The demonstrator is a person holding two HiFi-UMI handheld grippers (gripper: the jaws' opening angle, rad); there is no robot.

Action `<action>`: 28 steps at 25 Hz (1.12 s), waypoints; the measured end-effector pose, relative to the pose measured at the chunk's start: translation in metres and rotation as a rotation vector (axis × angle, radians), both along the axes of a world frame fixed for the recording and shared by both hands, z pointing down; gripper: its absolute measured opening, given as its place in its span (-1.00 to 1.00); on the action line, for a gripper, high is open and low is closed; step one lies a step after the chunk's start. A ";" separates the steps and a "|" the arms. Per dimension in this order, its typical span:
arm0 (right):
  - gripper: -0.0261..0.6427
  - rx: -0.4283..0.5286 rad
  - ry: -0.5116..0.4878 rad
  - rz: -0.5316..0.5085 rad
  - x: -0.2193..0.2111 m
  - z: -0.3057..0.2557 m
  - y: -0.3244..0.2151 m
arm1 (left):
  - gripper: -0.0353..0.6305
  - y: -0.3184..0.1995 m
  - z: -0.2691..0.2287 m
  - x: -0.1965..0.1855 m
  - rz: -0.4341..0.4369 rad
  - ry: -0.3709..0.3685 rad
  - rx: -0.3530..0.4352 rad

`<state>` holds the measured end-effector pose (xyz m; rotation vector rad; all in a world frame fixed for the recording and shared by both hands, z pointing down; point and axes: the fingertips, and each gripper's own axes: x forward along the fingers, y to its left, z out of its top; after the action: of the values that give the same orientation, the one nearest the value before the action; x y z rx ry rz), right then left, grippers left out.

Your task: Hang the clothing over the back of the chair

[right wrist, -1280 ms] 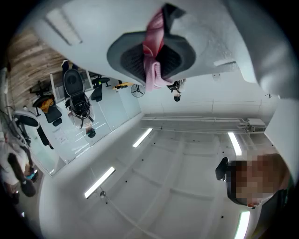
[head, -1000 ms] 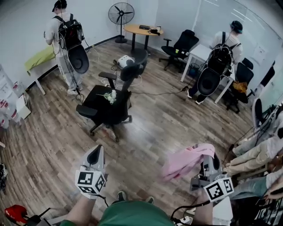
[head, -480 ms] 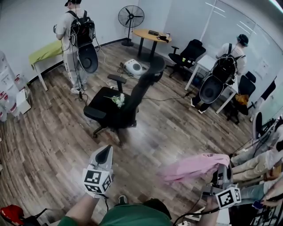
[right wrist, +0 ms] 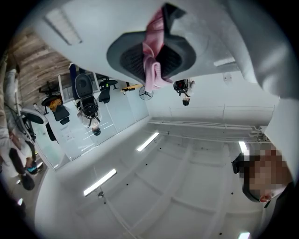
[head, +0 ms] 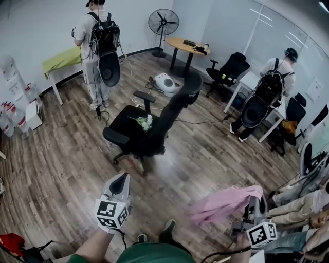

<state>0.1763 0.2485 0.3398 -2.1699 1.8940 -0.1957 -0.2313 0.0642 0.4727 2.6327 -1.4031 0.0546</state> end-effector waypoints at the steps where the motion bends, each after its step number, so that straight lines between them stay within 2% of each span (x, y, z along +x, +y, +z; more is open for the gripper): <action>1: -0.84 0.000 -0.006 -0.009 0.005 0.003 -0.007 | -0.86 -0.004 -0.002 0.002 -0.011 -0.006 0.003; 5: -0.84 -0.004 -0.036 -0.041 0.032 0.016 -0.032 | -0.86 -0.019 -0.007 0.019 -0.051 -0.025 0.015; 14: -0.83 -0.024 -0.049 -0.099 0.098 0.021 -0.099 | -0.86 -0.051 -0.021 0.080 -0.091 -0.050 0.012; 23: -0.84 -0.035 -0.067 -0.186 0.144 0.031 -0.155 | -0.86 -0.066 -0.029 0.099 -0.209 -0.079 0.023; 28: -0.84 -0.031 -0.060 -0.235 0.163 0.032 -0.176 | -0.86 -0.060 -0.025 0.120 -0.229 -0.085 0.016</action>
<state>0.3394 0.0727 0.3714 -1.9333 2.1209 -0.3324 -0.1108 0.0044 0.4478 2.4896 -1.7303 0.1301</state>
